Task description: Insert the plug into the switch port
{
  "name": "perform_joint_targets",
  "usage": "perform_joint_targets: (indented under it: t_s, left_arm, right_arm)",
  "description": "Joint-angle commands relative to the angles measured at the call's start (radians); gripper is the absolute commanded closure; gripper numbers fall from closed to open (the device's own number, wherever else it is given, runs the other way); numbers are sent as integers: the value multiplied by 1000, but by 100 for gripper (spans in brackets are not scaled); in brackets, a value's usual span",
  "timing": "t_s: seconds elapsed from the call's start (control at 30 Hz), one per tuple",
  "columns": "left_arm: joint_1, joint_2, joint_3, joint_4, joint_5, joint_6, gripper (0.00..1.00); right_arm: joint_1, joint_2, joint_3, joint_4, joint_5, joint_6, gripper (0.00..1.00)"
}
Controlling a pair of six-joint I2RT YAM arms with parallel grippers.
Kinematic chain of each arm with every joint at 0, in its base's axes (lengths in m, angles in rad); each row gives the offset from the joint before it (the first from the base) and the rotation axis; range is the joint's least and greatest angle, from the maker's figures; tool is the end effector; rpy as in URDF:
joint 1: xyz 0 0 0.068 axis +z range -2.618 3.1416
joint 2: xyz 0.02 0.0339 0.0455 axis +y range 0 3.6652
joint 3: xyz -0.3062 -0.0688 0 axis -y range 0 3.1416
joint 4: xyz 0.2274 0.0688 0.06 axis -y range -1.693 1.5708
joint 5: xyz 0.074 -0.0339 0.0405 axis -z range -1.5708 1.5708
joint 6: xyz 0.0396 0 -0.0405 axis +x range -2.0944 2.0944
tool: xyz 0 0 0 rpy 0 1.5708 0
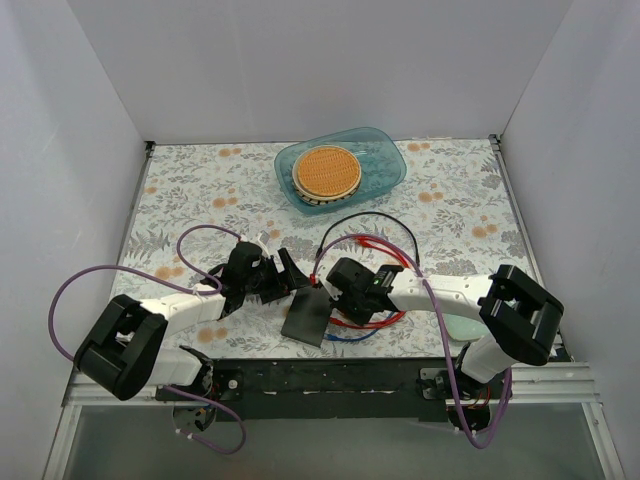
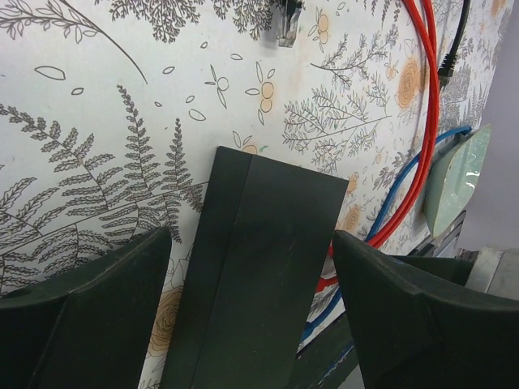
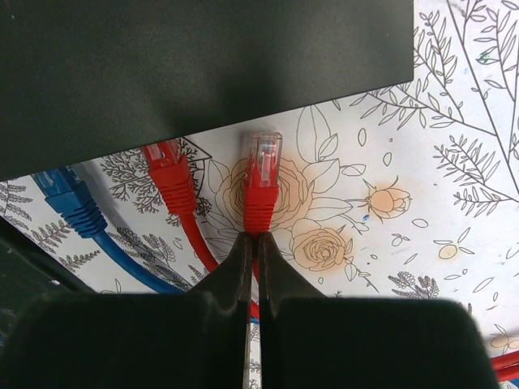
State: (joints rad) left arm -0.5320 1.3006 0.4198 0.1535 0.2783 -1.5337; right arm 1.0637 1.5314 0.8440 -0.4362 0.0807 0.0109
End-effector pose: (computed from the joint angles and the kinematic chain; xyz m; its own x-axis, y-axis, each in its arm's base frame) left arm 0.1781 -0.1174 0.1969 -0.6854 -0.7115 0.1548 -0.5479 0.3639 -0.7532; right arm 0.1343 0.2352 0.2192 -0.4472 -0.7825 -0.4332 -0.8496 0.5231 -0.0680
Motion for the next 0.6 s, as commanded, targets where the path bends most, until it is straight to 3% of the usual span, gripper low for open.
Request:
perform_joint_targets:
  t_s: [0.0,0.57]
  left_arm:
    - [4,-3,14,-9,15,10,21]
    - [6,11,17,-6,29,14,25]
  right_arm:
    - [9,9,49,4,19,-35,99]
    - [18,-16,29,14,13,-58,99]
